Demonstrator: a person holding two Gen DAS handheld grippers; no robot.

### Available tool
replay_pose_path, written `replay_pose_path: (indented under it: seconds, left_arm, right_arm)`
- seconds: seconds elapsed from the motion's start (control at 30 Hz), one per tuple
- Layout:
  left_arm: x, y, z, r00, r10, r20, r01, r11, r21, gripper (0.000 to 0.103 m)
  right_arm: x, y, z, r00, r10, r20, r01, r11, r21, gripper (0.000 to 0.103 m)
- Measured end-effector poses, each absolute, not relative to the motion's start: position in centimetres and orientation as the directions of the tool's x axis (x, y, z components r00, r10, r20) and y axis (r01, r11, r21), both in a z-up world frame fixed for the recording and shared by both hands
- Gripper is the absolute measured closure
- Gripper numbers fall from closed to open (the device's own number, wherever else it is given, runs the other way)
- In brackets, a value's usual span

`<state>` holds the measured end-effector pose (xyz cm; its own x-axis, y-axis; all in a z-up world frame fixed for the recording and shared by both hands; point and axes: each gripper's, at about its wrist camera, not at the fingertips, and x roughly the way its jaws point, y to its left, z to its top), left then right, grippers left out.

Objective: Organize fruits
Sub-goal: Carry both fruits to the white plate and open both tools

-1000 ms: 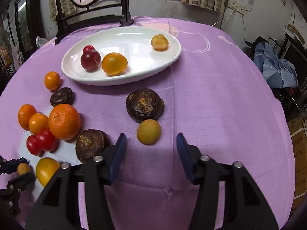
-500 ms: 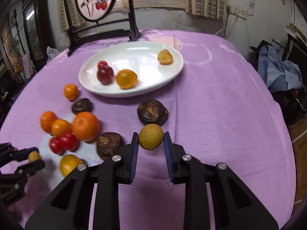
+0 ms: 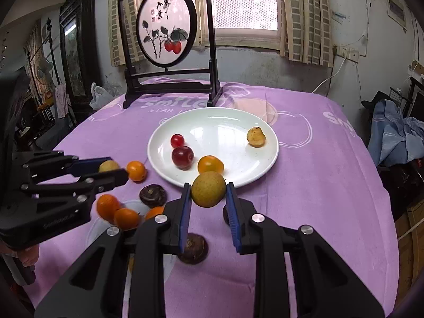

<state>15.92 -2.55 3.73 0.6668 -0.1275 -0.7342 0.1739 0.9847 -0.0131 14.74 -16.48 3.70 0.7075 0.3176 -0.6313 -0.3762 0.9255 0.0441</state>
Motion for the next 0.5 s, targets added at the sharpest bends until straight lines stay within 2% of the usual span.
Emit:
replay_pose_path:
  seconds: [0.23,0.5]
  left_arm:
    - [22.9,-1.9,1.6,0.656,-0.091,-0.749,0.080,0.996,-0.051,0.075]
    - [26.4,-2.0,-0.5,0.641,-0.042,-0.766,0.061,0.998,-0.004,0.075]
  right_arm:
    - [20.4,-15.8,1.4,0.698,0.253,-0.671,-0.334,0.943,0.008,0.077]
    - [24.4,-15.7,-1.3,0.643,0.236,-0.728,-0.317,0.948,0.027,0.077]
